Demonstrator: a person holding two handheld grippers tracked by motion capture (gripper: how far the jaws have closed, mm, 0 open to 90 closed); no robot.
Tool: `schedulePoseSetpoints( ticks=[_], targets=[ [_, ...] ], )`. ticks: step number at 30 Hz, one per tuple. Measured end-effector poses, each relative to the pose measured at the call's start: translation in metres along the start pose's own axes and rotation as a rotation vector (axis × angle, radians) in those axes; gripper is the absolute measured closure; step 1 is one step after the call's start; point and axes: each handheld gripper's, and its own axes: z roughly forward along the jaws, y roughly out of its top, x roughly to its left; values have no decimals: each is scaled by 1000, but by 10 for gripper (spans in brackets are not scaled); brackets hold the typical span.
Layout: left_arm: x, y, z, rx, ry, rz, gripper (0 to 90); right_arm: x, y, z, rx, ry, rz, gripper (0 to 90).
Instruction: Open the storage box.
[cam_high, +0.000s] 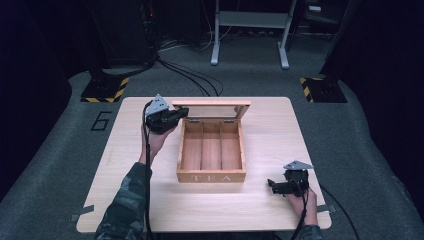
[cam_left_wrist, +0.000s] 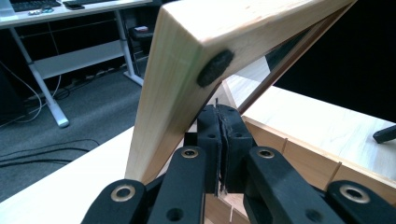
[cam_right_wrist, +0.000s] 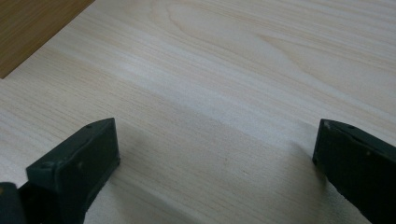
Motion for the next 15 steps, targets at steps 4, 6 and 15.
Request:
schedulePoseSetpoints(
  ticks=[4,6,15],
  targets=[
    [0,0,0,1,1,2,877,0,0,0,0,0,0,0],
    [0,0,0,0,1,1,877,0,0,0,0,0,0,0],
    [0,0,0,-1,1,0,877,0,0,0,0,0,0,0]
  ],
)
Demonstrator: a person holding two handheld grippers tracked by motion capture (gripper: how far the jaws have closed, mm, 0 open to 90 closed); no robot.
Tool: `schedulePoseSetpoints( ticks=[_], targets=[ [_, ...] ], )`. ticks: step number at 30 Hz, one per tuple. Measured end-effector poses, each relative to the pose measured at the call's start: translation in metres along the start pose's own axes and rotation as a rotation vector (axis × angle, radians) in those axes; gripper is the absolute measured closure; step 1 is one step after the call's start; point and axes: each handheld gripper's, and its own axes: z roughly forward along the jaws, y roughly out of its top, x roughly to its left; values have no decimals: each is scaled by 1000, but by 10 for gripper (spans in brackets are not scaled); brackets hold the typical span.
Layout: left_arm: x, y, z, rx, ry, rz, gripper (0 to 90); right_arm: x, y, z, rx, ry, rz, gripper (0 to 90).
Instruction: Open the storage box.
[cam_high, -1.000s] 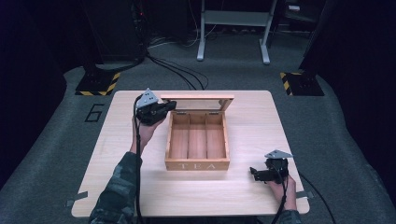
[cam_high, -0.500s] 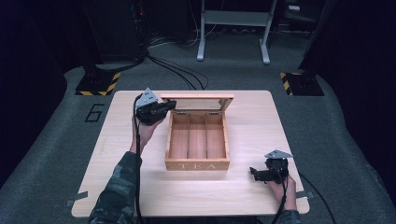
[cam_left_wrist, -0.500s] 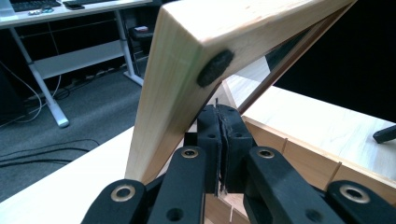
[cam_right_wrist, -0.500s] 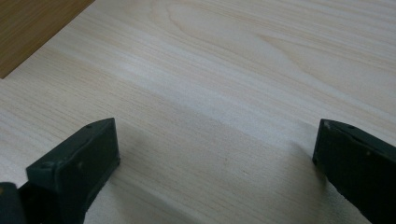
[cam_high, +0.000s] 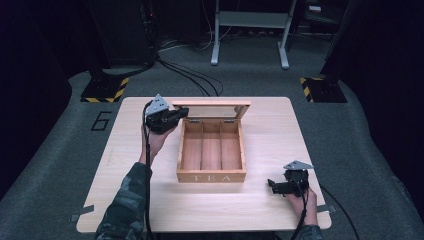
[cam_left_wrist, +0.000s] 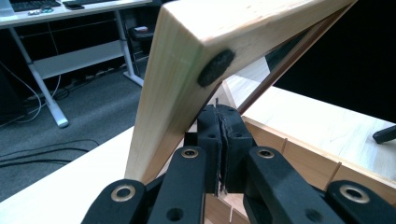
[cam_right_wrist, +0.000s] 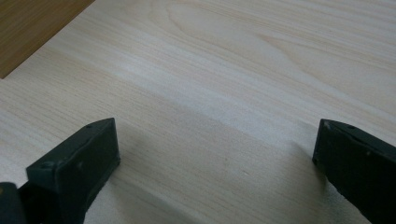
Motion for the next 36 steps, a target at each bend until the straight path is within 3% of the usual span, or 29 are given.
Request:
schedulePoseSetpoints(
  ticks=[26,36],
  targets=[
    [-1,0,-1,6,-4,-3,876,0,0,0,0,0,0,0],
    [-8,-9,-4,-5,-14,-8,877,0,0,0,0,0,0,0]
  ],
)
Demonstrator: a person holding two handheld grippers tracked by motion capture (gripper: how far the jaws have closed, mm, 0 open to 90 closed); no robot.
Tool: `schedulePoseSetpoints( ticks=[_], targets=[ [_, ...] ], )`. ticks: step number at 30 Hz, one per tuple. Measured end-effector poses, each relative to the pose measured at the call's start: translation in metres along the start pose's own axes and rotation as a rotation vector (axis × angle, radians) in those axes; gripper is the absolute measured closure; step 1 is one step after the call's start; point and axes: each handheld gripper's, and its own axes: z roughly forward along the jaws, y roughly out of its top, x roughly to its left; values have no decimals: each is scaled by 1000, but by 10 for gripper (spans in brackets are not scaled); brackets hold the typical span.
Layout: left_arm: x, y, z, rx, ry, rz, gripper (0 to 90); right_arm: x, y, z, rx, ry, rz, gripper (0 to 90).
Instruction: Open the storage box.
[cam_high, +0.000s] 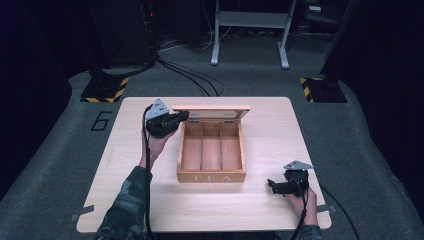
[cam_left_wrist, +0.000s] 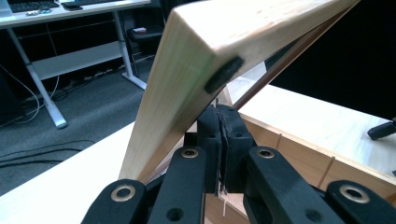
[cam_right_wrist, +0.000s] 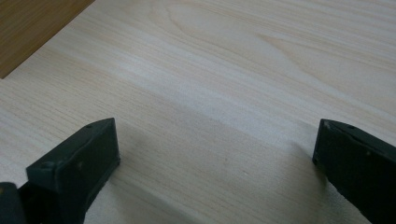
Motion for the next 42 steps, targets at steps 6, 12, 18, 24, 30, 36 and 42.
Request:
schedulePoseSetpoints(
  ticks=[6,12,18,24,30,36,42],
  targets=[
    [-6,-6,-3,-3,1,8,877,0,0,0,0,0,0,0],
    [-12,-11,-8,-17,-1,16,876,0,0,0,-1,-2,1,0],
    [-21,-22,-8,2,-14,24,877,1,0,0,1,-2,7,0],
    [-26,-29,-11,-7,-11,19,876,1,0,0,1,-2,7,0],
    [-30,-37,-14,-7,-23,8,873,1,0,0,1,-2,7,0],
    [-35,-47,-16,2,-20,3,873,1,0,0,1,-2,6,0],
    [-39,-55,-17,10,-19,0,872,1,0,0,0,-2,6,0]
  ],
)
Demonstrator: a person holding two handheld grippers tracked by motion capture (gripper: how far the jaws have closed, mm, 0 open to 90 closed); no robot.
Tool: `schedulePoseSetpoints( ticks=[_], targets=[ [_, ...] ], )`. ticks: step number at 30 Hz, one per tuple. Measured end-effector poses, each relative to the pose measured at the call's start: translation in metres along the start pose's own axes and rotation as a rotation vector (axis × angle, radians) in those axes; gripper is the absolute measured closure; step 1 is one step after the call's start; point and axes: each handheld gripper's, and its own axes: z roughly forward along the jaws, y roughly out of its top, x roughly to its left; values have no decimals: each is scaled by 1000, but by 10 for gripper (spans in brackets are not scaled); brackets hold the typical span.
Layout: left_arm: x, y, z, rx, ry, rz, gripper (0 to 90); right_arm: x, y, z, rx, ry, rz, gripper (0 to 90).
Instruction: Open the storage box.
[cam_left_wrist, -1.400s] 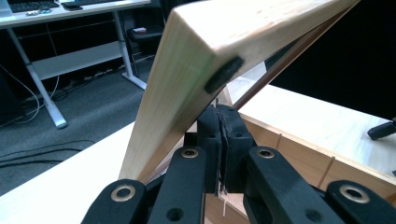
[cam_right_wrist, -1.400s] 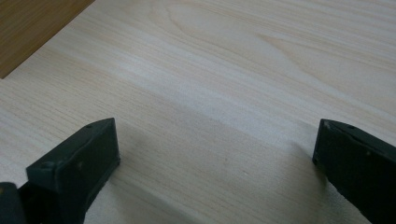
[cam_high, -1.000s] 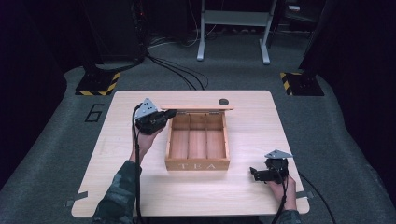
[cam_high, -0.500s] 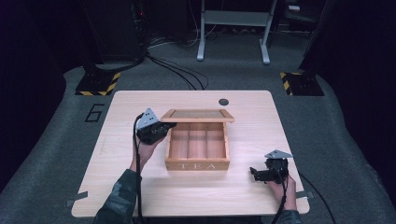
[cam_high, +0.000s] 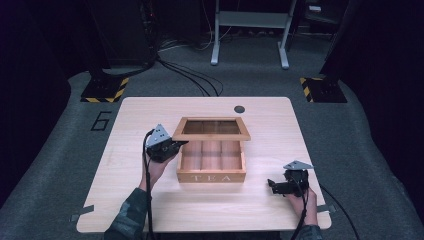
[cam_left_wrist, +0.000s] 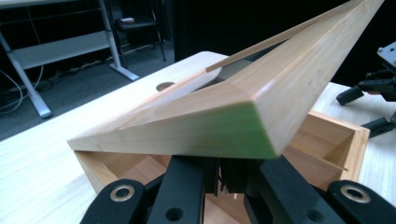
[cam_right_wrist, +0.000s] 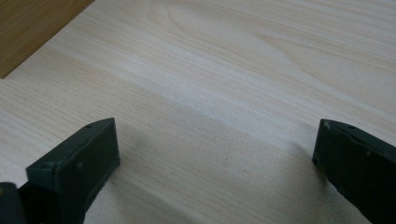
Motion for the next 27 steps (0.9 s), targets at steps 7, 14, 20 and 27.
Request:
schedulePoseSetpoints(
  ticks=[7,14,20,27],
  targets=[
    [-4,-10,-2,16,-20,-6,869,-1,0,0,4,5,-9,0],
    [-7,-18,-2,31,-25,-7,867,0,0,0,3,5,-8,0],
    [-10,-25,-3,49,-32,-6,866,0,0,0,3,5,-7,0],
    [-12,-38,-6,62,-36,-29,859,-1,0,0,3,4,-9,0]
  ],
)
